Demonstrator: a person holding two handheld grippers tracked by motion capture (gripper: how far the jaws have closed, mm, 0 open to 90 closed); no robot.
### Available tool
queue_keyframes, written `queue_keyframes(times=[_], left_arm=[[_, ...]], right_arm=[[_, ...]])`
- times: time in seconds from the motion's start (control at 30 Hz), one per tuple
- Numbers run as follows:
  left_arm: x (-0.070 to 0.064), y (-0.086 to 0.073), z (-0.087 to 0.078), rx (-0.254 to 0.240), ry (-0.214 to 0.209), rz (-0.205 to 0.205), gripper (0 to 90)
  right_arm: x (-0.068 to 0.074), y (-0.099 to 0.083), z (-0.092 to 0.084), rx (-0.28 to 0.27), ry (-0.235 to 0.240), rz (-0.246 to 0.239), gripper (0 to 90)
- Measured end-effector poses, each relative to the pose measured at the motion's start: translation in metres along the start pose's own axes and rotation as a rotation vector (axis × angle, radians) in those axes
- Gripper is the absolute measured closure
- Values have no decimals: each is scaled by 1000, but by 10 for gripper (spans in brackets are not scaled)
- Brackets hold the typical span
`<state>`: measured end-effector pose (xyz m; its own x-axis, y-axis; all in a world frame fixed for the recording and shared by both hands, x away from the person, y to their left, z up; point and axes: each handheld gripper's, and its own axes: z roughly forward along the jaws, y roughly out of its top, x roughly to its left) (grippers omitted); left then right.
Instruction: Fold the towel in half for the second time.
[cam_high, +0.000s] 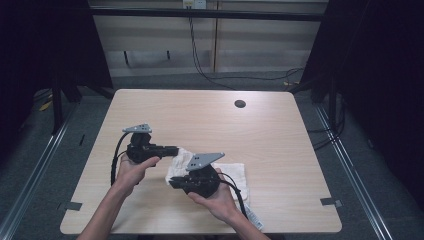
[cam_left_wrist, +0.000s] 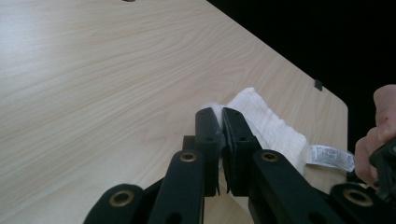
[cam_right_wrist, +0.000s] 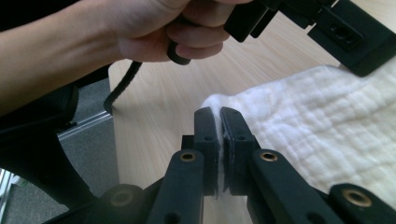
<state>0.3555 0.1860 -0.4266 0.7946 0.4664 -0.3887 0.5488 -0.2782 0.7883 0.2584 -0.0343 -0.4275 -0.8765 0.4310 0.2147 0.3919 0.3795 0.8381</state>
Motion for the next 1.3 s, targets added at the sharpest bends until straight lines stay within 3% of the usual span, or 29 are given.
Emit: queue_keyframes(times=[0.2, 0.33, 0.6, 0.67, 0.7, 0.77, 1.03, 1.3], left_arm=[[5, 0, -11, 6, 37, 2, 861], [12, -4, -15, 6, 48, -23, 861], [16, -6, -31, -38, 52, -41, 861], [19, -2, -38, -46, 36, -66, 861], [20, -1, -40, -47, 41, -78, 861], [19, 2, -43, -28, 97, -51, 861], [18, 0, -27, 9, 107, -40, 860], [9, 14, -17, 1, 90, -15, 856]], right_arm=[[3, 7, 7, -12, 12, -8, 856], [4, 11, 14, -11, 19, -8, 856], [9, 20, 29, -18, 38, -9, 856], [11, 25, 31, -31, 40, -14, 856], [12, 28, 31, -38, 42, -19, 856], [13, 32, 32, -47, 34, -30, 856], [6, 20, 30, -58, 23, -3, 856], [4, 23, 15, -120, 10, 30, 855]])
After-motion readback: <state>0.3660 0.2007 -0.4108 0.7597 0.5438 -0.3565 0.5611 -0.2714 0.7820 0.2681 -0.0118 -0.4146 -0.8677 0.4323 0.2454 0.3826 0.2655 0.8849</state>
